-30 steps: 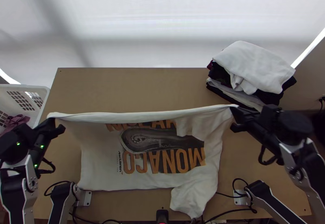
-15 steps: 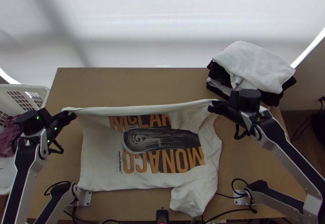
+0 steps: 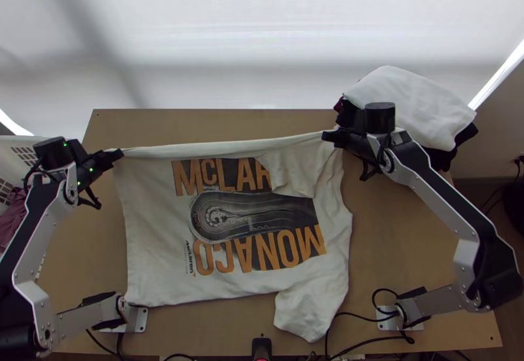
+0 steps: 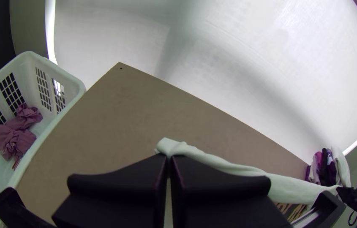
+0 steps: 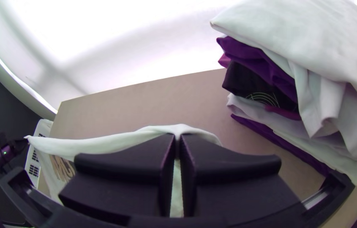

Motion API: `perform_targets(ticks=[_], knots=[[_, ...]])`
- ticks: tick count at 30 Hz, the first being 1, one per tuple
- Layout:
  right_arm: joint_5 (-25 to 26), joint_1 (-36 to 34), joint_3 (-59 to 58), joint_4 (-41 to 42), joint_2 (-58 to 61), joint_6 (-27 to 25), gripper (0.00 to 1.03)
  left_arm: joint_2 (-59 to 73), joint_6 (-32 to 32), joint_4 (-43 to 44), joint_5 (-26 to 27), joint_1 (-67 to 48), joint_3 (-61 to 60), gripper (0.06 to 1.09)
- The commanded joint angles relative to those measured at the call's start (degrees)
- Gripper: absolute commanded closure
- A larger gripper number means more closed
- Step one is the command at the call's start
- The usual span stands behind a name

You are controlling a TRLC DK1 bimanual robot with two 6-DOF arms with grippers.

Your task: Fold the t-shirt

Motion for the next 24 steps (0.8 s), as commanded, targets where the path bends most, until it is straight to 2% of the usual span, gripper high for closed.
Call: perform_targets(ticks=[1,18,24], knots=[[1.18,-1.45,4.43,-0.03,3.96,0.58,1.0,5.27,0.65,-0.06,-0.85,1.19,5.1,1.05],[1.09,-1.72,19.98,-8.11,18.99,0.58,1.0,24.52,0.04,-4.63,-0.85,1.11,21.35,1.05],[1.09,-2.07,25.87,-12.16,23.21,0.58,1.0,30.58,-1.02,-11.84,-0.85,1.11,29.27,1.05]])
